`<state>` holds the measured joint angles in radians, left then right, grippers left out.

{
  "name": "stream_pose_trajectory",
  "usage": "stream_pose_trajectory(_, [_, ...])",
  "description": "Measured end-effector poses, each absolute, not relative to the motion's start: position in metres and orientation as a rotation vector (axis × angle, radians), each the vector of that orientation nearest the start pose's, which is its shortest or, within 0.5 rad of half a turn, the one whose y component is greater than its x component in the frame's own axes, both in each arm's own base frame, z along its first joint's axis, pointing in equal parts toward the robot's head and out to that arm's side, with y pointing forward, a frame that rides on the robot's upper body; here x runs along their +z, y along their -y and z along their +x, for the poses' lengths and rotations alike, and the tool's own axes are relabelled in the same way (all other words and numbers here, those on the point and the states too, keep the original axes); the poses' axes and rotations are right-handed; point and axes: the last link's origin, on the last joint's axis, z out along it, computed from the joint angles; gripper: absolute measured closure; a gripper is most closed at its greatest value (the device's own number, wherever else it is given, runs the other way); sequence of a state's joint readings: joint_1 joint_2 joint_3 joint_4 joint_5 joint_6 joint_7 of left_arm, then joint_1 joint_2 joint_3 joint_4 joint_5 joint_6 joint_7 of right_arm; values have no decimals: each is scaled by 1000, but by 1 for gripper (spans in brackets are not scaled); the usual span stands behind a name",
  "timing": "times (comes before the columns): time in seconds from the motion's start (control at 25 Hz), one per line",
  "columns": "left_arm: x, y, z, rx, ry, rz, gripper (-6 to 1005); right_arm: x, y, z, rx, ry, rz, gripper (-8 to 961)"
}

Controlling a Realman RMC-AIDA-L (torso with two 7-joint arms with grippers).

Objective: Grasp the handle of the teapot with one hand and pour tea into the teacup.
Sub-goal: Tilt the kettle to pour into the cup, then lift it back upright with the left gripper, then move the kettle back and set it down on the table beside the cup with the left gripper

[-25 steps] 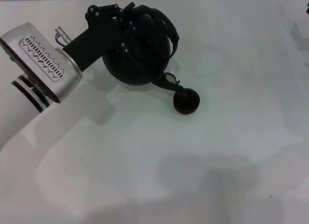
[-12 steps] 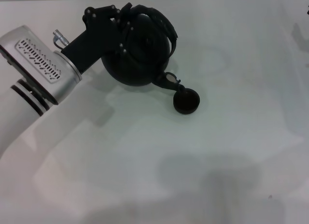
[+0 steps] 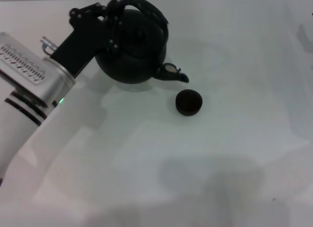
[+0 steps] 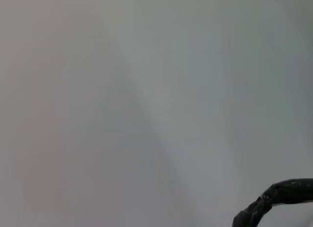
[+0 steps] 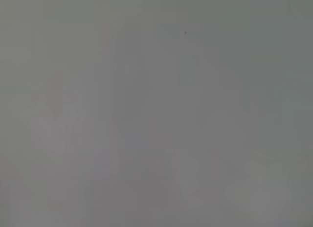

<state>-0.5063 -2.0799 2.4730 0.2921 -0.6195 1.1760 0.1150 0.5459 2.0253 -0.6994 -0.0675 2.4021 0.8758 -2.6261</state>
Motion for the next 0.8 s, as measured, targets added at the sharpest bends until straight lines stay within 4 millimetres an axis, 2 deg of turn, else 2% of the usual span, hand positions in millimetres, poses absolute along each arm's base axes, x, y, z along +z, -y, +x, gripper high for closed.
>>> stream_pose_trajectory(0.52, [-63,-297,-275,-803,442,-1719,885,30,-373,371,598,-846,-1528,108])
stream_pose_trajectory(0.8, [-68,-287,-286,-824,610,-1652,885,31,-375,369,594,-831,-1542,108])
